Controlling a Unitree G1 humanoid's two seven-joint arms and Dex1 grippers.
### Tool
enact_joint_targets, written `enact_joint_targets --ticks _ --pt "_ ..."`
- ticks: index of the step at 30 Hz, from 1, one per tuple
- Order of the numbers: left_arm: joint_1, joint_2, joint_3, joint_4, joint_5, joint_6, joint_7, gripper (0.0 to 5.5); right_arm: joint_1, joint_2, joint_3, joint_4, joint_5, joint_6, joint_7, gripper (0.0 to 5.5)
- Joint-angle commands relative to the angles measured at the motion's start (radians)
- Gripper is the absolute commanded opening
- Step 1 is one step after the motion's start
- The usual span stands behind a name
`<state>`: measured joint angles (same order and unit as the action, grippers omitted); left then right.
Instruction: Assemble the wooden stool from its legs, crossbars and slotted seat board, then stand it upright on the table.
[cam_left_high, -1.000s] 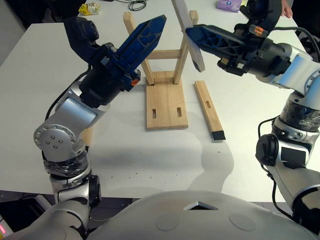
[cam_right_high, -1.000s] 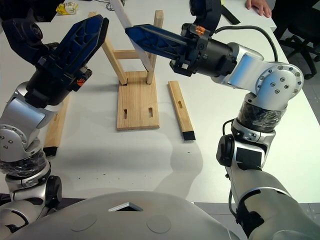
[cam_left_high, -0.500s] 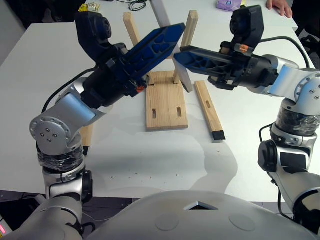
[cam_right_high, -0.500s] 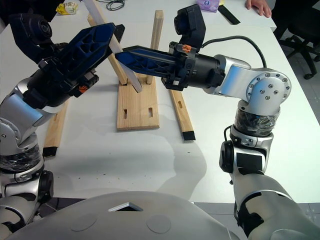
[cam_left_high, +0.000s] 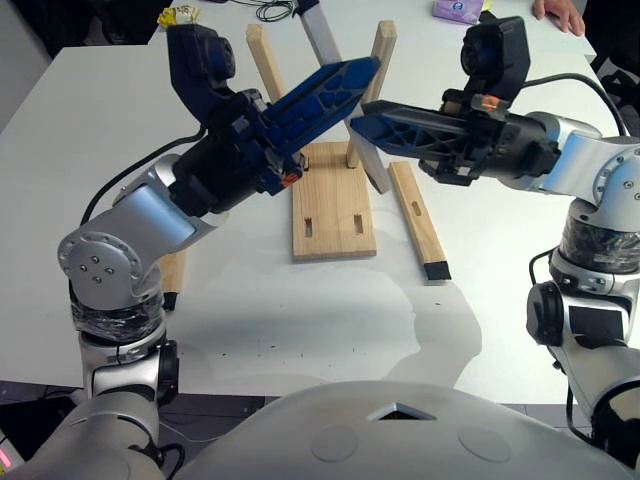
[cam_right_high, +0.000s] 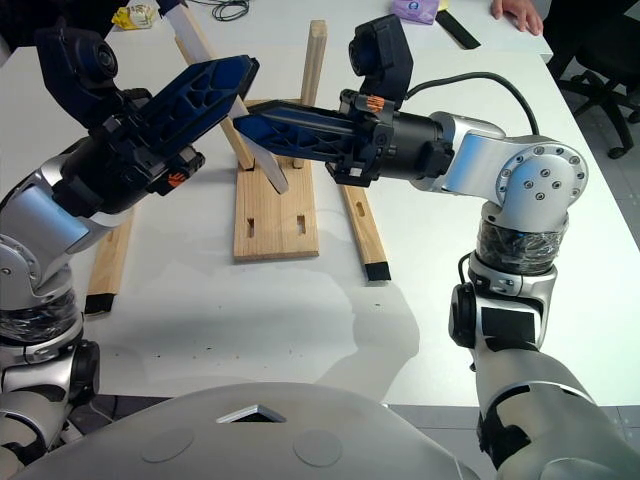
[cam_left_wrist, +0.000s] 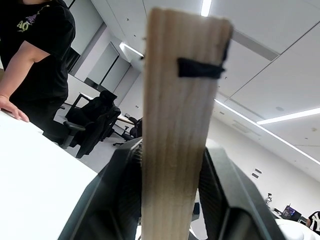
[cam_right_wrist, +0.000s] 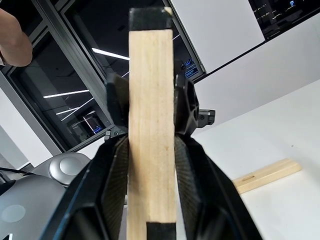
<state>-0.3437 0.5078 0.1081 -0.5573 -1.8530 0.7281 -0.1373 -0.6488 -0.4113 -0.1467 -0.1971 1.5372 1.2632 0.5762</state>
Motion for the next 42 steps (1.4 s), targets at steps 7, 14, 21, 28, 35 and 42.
enact_joint_targets --ticks 7,14,21,28,35,42 --pt "0.042 0.006 0.002 -0.05 0.012 -0.01 -0.057 1.42 -0.009 -0.049 0.023 0.024 -0.043 -0.028 -0.012 1.3" --pt "0.071 0.01 0.012 -0.06 0.066 -0.03 -0.074 1.34 0.002 -0.072 0.043 0.017 -0.082 -0.031 0.049 2.35" --pt "0.111 0.051 0.058 -0.038 0.173 -0.027 -0.163 1.34 0.01 -0.143 0.082 0.045 -0.197 -0.038 0.141 2.85" --pt "0.249 0.124 0.169 0.01 0.439 -0.073 -0.299 1.34 0.023 -0.196 0.114 0.107 -0.402 -0.142 0.257 2.85" --pt "0.558 0.154 0.246 0.086 0.869 -0.242 -0.45 1.34 0.074 -0.143 0.07 0.083 -0.457 -0.196 0.202 2.85" --pt "0.531 0.178 0.28 0.447 1.187 -0.46 -0.527 1.34 0.064 -0.085 0.073 0.067 -0.482 -0.214 0.147 2.85"
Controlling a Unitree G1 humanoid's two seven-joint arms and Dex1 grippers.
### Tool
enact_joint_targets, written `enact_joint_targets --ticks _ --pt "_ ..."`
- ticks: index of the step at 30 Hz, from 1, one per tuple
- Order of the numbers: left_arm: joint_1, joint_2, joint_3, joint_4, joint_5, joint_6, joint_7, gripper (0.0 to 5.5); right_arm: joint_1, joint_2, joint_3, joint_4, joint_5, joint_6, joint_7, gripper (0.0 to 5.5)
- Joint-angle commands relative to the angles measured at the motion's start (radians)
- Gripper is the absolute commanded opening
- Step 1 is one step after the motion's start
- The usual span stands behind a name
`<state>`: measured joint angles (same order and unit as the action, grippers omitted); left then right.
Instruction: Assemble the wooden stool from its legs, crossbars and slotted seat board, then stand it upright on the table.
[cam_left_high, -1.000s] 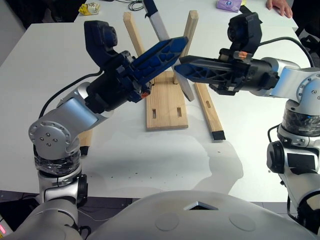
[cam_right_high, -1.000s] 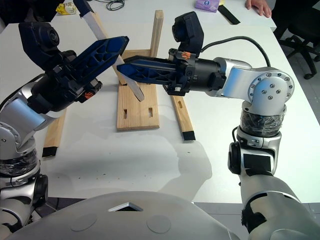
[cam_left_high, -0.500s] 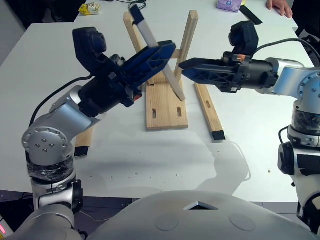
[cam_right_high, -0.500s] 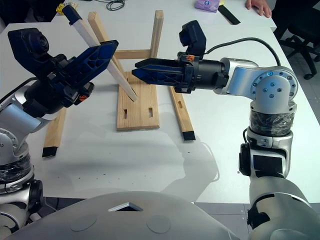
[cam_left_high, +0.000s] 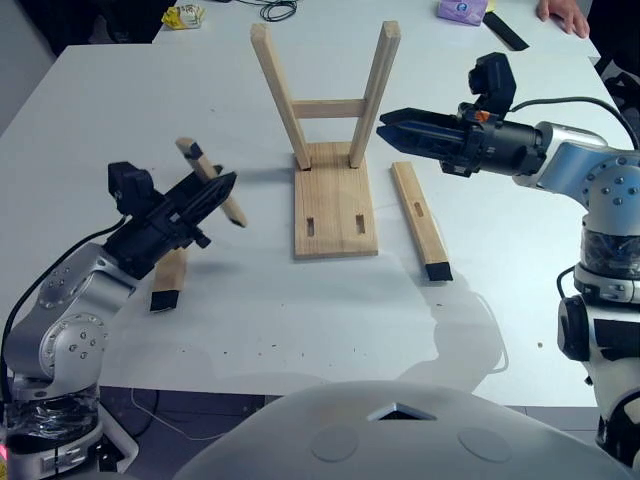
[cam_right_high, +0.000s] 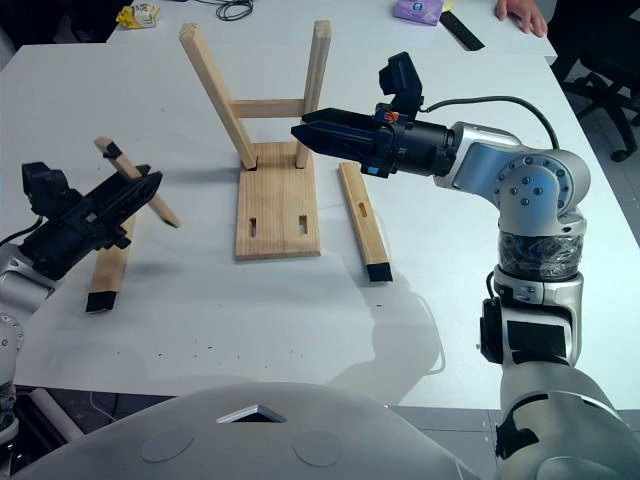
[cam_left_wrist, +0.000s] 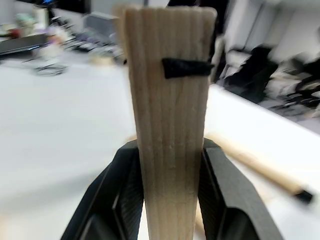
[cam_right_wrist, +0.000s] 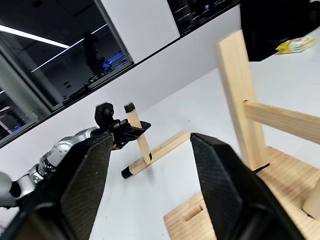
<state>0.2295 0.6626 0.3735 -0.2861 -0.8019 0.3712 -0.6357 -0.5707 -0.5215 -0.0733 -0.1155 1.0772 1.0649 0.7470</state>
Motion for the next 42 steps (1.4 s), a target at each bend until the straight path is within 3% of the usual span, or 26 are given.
enact_joint_targets --ticks 1,6,11,26,34,42 --pt "-0.059 0.028 0.019 0.22 0.162 -0.129 -0.04 1.34 -0.011 0.031 -0.001 -0.018 -0.025 -0.017 -0.031 2.85" --pt "-0.097 0.067 0.062 0.379 0.244 -0.242 -0.127 1.34 0.0 0.046 -0.004 -0.025 -0.039 -0.017 -0.036 2.85" --pt "-0.096 0.095 0.118 0.396 0.236 -0.262 -0.205 1.34 0.002 0.042 -0.008 -0.028 -0.04 -0.01 -0.027 2.85" --pt "-0.009 -0.026 0.103 0.491 0.312 -0.357 -0.203 1.34 -0.06 0.035 0.011 0.025 -0.078 -0.003 0.044 2.85" --pt "0.098 -0.143 0.001 0.238 0.242 -0.266 -0.171 1.32 -0.043 0.045 0.006 0.006 -0.079 0.006 0.039 2.85" --pt "0.12 -0.223 -0.026 0.063 0.195 -0.211 -0.081 1.31 -0.028 0.057 -0.001 -0.013 -0.069 0.012 0.024 2.85"
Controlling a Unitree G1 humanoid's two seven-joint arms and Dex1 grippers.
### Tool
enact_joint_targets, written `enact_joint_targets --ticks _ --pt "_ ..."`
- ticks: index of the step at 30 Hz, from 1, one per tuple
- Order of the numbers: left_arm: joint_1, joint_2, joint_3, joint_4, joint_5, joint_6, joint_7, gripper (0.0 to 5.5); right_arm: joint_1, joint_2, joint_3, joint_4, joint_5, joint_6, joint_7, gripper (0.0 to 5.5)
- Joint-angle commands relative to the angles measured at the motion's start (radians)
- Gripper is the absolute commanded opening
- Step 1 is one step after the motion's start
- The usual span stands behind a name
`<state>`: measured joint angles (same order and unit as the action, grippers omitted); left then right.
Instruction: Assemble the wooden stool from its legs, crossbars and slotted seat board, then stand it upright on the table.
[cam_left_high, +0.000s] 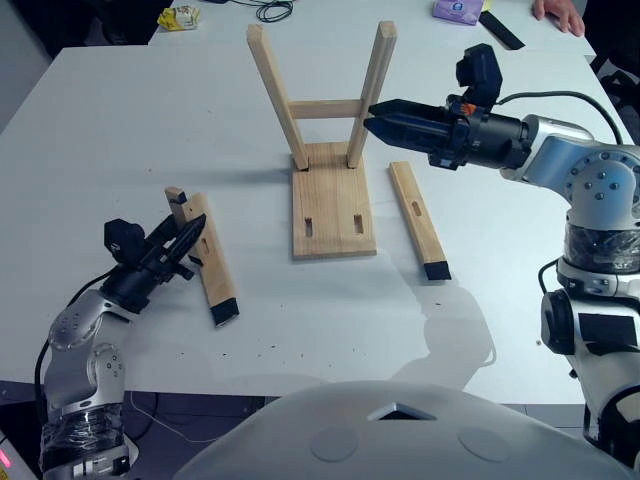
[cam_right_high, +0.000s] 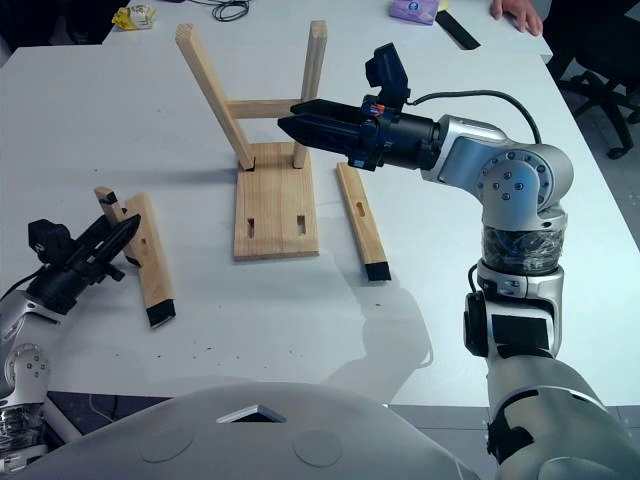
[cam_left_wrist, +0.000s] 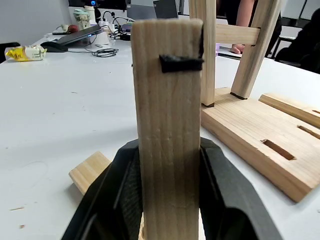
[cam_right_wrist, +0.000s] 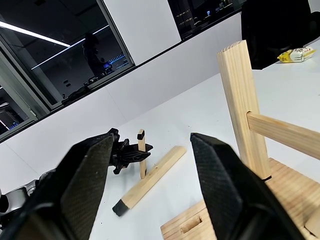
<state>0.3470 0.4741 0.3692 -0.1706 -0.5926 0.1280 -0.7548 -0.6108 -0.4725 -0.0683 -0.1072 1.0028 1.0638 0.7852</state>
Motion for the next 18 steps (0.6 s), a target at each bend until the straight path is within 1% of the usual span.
enact_joint_targets --ticks 1,6,10,14,16,18 --pt "-0.008 -0.045 -0.015 -0.059 -0.028 0.038 0.052 1.31 0.013 0.01 -0.007 -0.02 0.006 0.013 -0.016 2.85" --pt "-0.065 -0.078 -0.033 -0.062 -0.079 0.066 0.053 1.31 0.015 0.023 -0.017 -0.019 0.007 0.014 -0.036 2.85" --pt "-0.13 -0.097 -0.046 -0.111 -0.127 0.088 0.07 1.31 0.015 0.034 -0.016 -0.019 0.007 0.016 -0.043 2.85" --pt "-0.082 -0.078 -0.003 -0.192 -0.142 0.089 0.081 1.31 0.021 0.038 -0.02 -0.027 0.011 0.02 -0.048 2.85" --pt "-0.048 -0.057 0.027 -0.175 -0.113 0.068 0.066 1.31 0.026 0.038 -0.027 -0.031 0.016 0.024 -0.055 2.85" --pt "-0.036 -0.036 0.028 -0.163 -0.101 0.071 0.042 1.31 0.037 0.039 -0.03 -0.04 0.02 0.028 -0.063 2.85"
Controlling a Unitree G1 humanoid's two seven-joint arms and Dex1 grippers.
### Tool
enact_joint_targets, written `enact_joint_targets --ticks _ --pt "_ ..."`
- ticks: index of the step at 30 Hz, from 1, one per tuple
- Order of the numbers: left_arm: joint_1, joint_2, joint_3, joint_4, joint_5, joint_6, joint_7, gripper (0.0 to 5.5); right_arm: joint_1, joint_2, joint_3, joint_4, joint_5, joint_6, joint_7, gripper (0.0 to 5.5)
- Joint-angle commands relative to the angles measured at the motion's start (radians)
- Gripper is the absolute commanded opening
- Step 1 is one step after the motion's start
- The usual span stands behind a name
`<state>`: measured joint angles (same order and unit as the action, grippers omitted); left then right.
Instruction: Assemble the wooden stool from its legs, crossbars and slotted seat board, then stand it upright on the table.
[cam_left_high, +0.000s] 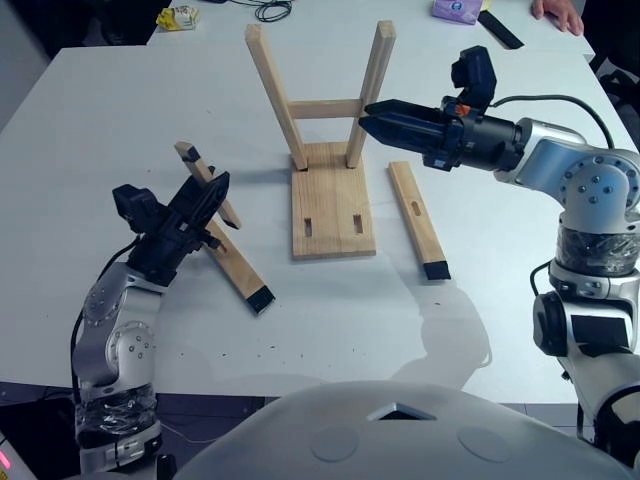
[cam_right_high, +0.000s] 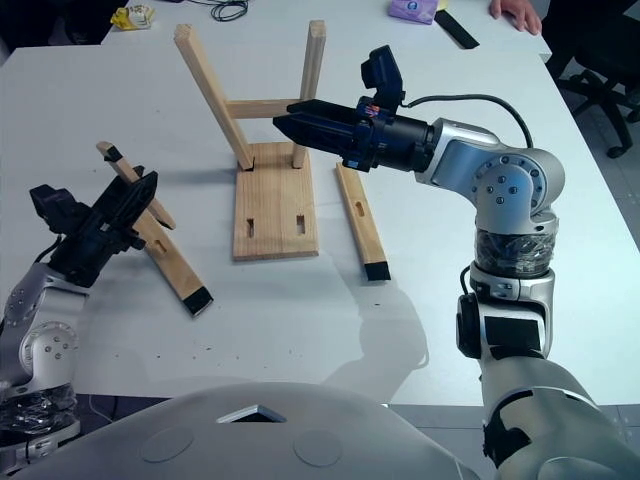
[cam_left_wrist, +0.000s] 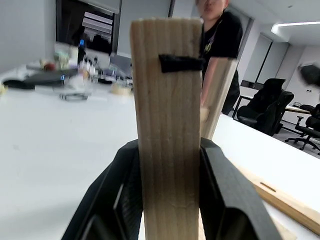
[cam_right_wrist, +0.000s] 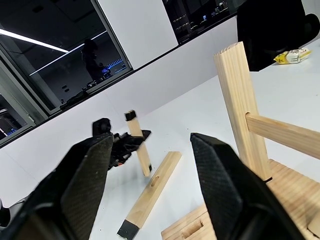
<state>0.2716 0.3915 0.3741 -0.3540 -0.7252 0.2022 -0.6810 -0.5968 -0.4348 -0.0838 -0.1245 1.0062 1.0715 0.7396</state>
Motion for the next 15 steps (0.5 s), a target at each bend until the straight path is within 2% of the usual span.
enact_joint_targets --ticks 1,3,6,10,12,15 --pt "0.037 0.052 0.024 0.011 0.018 0.009 -0.037 1.31 0.026 0.002 -0.013 -0.027 0.018 0.022 -0.02 2.85" --pt "0.004 0.047 0.038 -0.038 -0.045 0.035 -0.011 1.31 0.025 0.006 0.0 -0.035 0.015 0.025 -0.024 2.85" --pt "-0.188 0.028 0.039 -0.163 -0.195 0.063 0.121 1.31 -0.012 0.008 0.102 -0.084 -0.067 0.005 -0.038 2.85" --pt "-0.387 0.013 0.011 -0.18 -0.23 0.055 0.228 1.31 -0.056 0.023 0.204 -0.113 -0.166 0.006 -0.099 2.85" --pt "-0.426 0.008 -0.004 -0.205 -0.214 0.053 0.27 1.31 -0.075 0.052 0.259 -0.105 -0.248 0.001 -0.179 2.85" --pt "-0.396 -0.012 -0.037 -0.275 -0.17 0.062 0.334 1.31 -0.075 0.106 0.279 -0.131 -0.304 0.015 -0.277 2.85"
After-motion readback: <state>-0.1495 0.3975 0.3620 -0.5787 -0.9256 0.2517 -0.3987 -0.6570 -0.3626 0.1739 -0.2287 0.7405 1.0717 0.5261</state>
